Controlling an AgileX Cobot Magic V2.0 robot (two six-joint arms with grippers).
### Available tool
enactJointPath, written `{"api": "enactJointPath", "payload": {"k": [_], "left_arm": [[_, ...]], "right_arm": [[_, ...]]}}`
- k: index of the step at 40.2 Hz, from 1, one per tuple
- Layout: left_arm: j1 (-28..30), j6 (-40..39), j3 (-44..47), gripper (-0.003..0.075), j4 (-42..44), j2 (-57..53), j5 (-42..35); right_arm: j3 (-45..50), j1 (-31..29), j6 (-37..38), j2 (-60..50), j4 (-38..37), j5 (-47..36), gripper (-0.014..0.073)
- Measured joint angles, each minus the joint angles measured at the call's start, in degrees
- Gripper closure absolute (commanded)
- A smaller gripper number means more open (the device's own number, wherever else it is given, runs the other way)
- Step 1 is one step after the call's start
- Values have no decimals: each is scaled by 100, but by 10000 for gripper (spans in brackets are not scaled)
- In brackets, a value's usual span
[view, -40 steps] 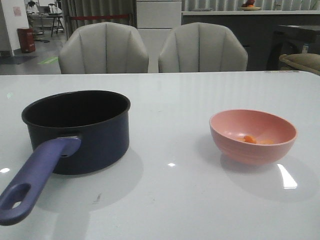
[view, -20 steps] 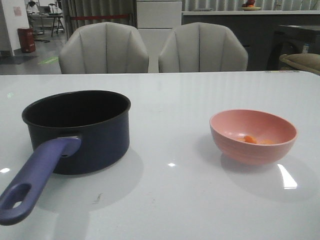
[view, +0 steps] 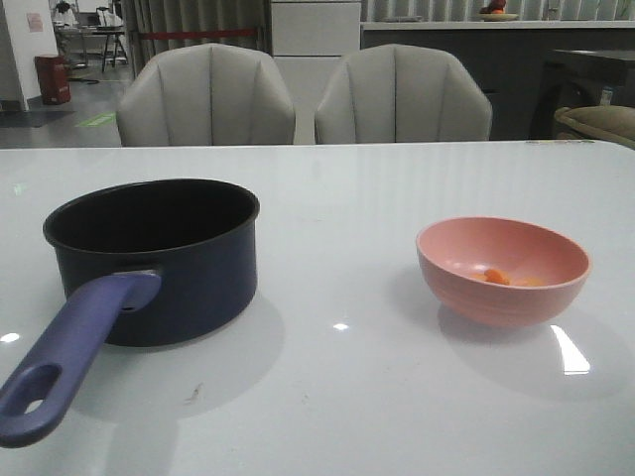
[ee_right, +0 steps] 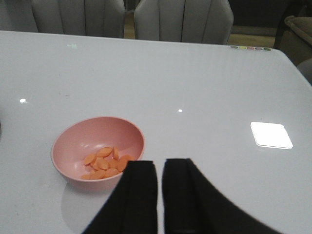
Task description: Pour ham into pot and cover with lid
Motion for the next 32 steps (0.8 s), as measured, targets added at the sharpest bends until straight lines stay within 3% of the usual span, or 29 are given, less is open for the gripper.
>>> {"api": "enactJointPath", "payload": {"k": [5, 20, 32], "left_arm": [[0, 0, 0, 223, 0, 0, 0], [0, 0, 0, 223, 0, 0, 0], [0, 0, 0, 223, 0, 0, 0]], "right_arm": [[-221, 0, 0, 475, 172, 0, 100], [-1185, 11, 0, 2734, 667, 0, 99], [-2363, 32, 0, 5177, 712, 63, 99]]}}
